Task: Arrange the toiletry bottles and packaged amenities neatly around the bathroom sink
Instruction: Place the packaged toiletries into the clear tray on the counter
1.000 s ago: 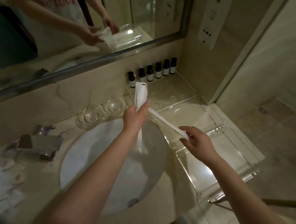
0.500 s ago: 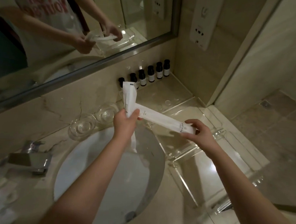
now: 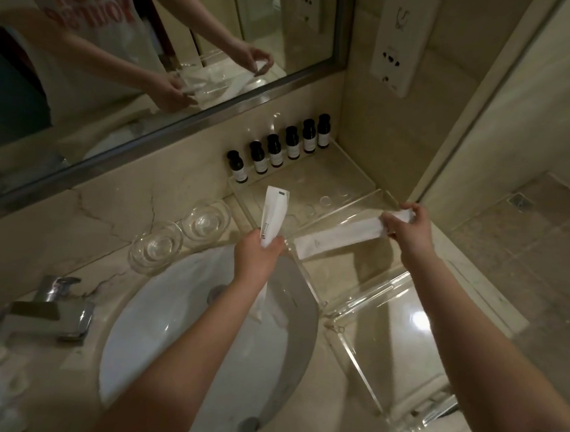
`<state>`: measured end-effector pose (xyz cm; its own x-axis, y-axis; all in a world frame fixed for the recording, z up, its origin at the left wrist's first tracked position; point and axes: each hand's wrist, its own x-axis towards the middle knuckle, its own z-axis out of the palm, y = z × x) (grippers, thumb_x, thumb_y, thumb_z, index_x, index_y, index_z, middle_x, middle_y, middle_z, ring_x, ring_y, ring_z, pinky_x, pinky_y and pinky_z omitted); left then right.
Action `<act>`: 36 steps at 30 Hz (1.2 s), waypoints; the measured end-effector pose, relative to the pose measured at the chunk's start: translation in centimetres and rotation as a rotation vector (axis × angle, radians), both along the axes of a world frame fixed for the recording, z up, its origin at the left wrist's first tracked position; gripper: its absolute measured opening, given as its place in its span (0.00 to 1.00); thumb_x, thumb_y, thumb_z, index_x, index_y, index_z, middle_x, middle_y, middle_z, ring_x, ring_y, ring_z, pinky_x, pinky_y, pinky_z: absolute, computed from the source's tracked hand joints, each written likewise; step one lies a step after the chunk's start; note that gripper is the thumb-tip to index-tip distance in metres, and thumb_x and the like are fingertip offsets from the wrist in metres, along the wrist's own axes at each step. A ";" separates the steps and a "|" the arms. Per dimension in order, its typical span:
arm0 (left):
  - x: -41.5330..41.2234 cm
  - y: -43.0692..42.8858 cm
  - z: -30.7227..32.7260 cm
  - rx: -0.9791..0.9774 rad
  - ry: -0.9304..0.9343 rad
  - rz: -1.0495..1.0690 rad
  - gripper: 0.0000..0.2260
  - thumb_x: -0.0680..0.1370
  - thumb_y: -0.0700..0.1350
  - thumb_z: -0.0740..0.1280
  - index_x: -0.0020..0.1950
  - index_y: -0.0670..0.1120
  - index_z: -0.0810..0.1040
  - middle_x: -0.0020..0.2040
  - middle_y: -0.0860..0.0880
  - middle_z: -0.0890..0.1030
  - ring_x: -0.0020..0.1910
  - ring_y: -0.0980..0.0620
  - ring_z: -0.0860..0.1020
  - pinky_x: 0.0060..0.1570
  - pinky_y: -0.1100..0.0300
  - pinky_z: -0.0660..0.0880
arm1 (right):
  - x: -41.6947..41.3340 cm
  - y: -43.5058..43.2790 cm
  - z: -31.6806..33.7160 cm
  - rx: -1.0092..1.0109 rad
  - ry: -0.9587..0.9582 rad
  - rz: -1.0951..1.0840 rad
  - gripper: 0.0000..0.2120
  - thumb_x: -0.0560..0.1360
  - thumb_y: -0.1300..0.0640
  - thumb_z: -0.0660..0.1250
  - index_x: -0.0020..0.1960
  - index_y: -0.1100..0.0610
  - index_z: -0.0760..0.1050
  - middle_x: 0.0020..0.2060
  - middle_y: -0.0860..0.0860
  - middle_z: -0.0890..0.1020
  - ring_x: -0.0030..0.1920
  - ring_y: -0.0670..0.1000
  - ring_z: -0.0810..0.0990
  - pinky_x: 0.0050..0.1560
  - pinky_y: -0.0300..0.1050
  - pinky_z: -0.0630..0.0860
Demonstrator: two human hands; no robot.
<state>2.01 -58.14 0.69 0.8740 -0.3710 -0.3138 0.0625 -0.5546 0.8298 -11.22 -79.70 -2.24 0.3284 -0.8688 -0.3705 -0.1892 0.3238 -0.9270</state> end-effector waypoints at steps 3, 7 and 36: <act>0.6 -0.1 0.0 0.006 0.009 -0.027 0.07 0.73 0.45 0.66 0.43 0.41 0.78 0.35 0.46 0.79 0.34 0.48 0.75 0.36 0.55 0.72 | 1.2 -2.2 -0.1 -0.113 0.117 0.140 0.22 0.70 0.68 0.70 0.61 0.58 0.67 0.51 0.52 0.71 0.42 0.52 0.74 0.33 0.36 0.75; 1.1 -0.2 0.0 -0.015 0.003 -0.040 0.07 0.74 0.45 0.67 0.43 0.41 0.77 0.38 0.42 0.79 0.34 0.48 0.75 0.35 0.54 0.72 | 3.0 -3.2 -1.4 -0.173 0.275 0.317 0.31 0.68 0.64 0.74 0.67 0.59 0.65 0.61 0.57 0.73 0.55 0.55 0.74 0.49 0.46 0.77; -2.0 -1.1 4.6 0.014 0.116 -0.400 0.03 0.76 0.42 0.67 0.47 0.44 0.76 0.37 0.49 0.78 0.29 0.54 0.74 0.29 0.64 0.72 | 4.5 7.4 6.9 -0.167 -0.149 0.663 0.09 0.75 0.60 0.67 0.37 0.55 0.73 0.30 0.49 0.75 0.29 0.45 0.71 0.32 0.37 0.69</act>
<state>0.05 -59.25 5.28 0.6204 -0.6692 -0.4090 -0.0678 -0.5653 0.8221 -6.74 -72.35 4.68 0.8460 -0.5088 -0.1594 -0.1646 0.0351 -0.9857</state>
